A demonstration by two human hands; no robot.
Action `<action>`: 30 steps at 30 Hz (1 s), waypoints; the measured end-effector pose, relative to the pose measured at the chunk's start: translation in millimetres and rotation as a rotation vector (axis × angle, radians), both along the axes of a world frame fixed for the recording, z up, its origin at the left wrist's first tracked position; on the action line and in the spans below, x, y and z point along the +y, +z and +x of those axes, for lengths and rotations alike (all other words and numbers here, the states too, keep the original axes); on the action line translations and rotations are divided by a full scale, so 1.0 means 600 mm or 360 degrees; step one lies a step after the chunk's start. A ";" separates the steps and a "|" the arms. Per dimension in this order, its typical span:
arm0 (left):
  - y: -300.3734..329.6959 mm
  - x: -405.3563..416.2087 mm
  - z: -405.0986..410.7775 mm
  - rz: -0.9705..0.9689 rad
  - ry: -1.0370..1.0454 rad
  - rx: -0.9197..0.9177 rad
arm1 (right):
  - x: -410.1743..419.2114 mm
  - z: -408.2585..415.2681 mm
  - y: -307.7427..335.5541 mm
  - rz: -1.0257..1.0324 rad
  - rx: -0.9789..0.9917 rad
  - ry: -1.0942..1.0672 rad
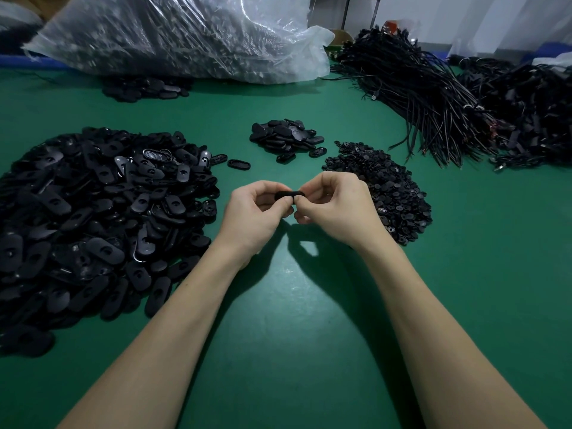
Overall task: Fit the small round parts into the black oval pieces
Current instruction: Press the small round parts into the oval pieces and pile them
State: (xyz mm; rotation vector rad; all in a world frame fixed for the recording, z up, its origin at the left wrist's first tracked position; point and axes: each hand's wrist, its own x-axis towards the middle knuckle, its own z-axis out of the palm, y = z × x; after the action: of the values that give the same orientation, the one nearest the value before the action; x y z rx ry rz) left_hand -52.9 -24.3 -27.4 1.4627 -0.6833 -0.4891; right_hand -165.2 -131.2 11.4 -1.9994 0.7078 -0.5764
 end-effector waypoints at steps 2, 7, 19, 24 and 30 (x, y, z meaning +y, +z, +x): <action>0.001 0.001 0.001 -0.0001 -0.0007 0.0012 | -0.001 0.000 -0.001 0.0009 -0.0007 0.0001; 0.004 0.006 0.006 -0.0051 -0.0024 0.0156 | -0.003 -0.003 0.000 0.0171 -0.0154 0.0062; 0.006 0.007 0.006 -0.0033 -0.0065 0.0172 | -0.009 0.002 -0.006 0.0123 -0.0037 -0.0015; 0.007 0.003 0.003 -0.0044 -0.0009 0.0226 | -0.009 -0.001 -0.010 0.0106 -0.0063 0.0009; 0.014 0.005 0.003 -0.0233 -0.0112 0.0613 | -0.020 -0.016 0.003 0.0415 -0.0337 0.0129</action>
State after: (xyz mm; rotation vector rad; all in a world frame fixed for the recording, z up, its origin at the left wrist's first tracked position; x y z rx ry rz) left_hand -51.1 -21.2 -18.8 1.1666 -0.4533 -0.7371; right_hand -174.8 -143.2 13.0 -1.6889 0.5402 -0.6044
